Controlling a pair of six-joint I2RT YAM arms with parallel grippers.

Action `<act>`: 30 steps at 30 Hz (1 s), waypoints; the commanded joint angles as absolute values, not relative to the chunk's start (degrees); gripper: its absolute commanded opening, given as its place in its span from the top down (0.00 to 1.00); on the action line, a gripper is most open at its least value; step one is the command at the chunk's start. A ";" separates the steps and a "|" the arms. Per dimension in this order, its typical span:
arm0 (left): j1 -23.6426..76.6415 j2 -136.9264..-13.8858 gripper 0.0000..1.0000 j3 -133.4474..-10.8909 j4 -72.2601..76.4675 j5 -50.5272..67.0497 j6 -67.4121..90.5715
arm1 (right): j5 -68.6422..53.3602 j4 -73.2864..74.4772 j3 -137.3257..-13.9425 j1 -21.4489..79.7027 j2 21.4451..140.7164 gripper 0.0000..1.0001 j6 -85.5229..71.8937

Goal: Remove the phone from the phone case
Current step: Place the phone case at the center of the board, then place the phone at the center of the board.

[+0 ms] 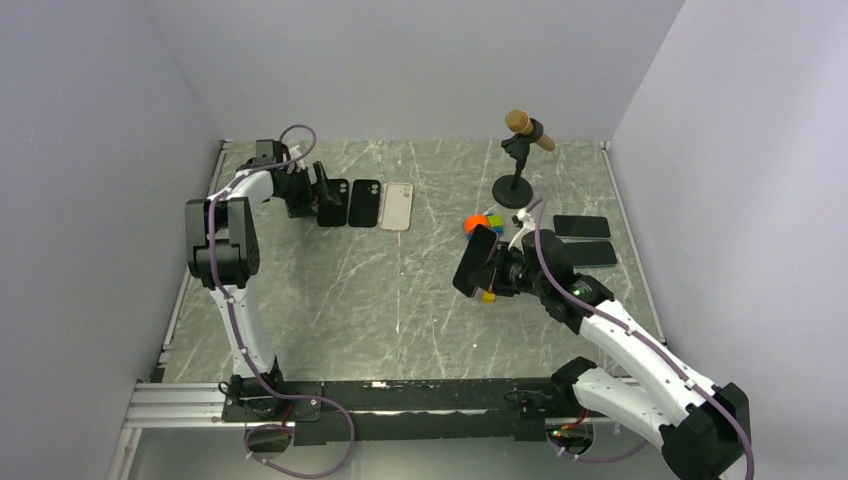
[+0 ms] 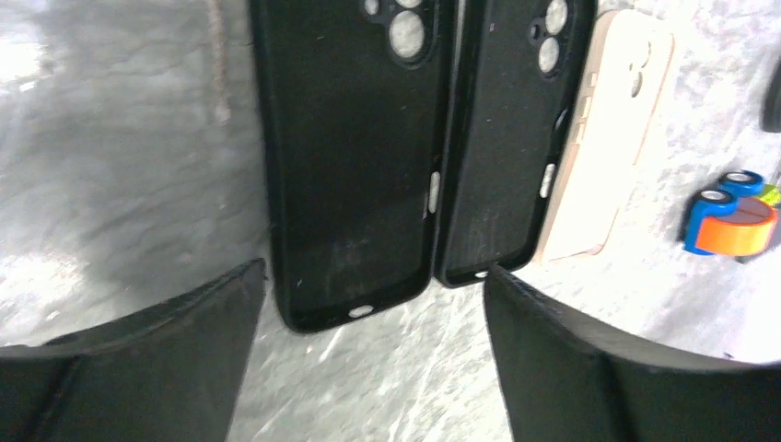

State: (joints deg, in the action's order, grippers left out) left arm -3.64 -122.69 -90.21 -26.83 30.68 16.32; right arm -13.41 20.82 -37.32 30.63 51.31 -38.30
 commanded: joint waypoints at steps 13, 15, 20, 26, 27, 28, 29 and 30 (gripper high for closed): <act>1.65 -89.41 0.01 -81.99 -26.60 15.23 17.65 | 3.28 26.48 -36.48 7.50 51.52 1.00 -56.14; 4.52 -86.42 0.01 -82.02 -25.84 16.71 16.47 | 0.54 25.98 -34.55 -0.03 50.72 1.00 -57.01; 9.56 -81.96 0.01 -80.73 -22.92 22.85 17.01 | -5.75 25.68 -31.09 -20.15 51.19 1.00 -54.72; 12.83 -79.37 0.01 -78.74 -19.14 30.01 18.66 | -17.03 17.21 -26.20 -35.70 54.16 1.00 -49.71; 12.99 -79.02 0.01 -78.89 -19.22 30.42 18.63 | -19.55 15.64 -25.77 -37.00 55.74 1.00 -48.91; 13.00 -78.74 0.01 -79.02 -19.38 30.56 18.57 | -20.57 15.31 -25.89 -37.92 57.39 1.00 -48.23; 13.01 -78.32 0.01 -79.05 -19.34 30.79 18.56 | -21.30 14.74 -25.99 -38.17 58.92 1.00 -47.58; 12.99 -77.94 0.01 -78.97 -19.16 31.18 18.62 | -21.93 14.09 -25.86 -38.49 60.39 1.00 -47.16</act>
